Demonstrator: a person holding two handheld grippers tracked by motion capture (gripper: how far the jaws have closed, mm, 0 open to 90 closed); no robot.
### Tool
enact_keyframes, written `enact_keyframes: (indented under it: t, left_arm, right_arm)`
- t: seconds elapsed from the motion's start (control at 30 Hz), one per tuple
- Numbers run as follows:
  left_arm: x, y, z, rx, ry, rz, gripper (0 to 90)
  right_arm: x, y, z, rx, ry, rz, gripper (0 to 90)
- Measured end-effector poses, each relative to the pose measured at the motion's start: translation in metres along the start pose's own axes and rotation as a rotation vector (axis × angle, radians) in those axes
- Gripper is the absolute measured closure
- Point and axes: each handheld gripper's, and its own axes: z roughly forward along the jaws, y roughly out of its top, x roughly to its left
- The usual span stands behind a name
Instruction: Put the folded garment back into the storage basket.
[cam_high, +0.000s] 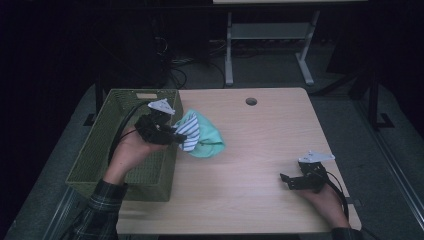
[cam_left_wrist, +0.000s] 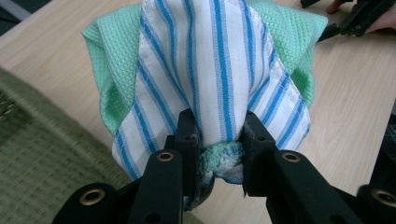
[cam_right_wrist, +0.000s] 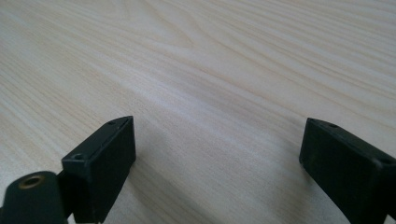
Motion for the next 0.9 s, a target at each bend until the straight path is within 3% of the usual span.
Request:
enact_keyframes:
  t: [0.27, 0.63, 0.9]
  left_arm:
    - [0.014, -0.016, -0.023, -0.027, 0.041, -0.042, 72.0]
    - [0.037, -0.049, -0.061, -0.08, 0.115, -0.141, 72.0]
    - [0.048, -0.068, -0.074, -0.084, 0.163, -0.189, 72.0]
  right_arm:
    - [0.0, 0.0, 0.0, 0.0, 0.0, 0.0, 10.0]
    - [0.0, 0.0, 0.0, 0.0, -0.003, 0.003, 10.0]
    - [0.0, 0.0, 0.0, 0.001, -0.004, 0.004, 10.0]
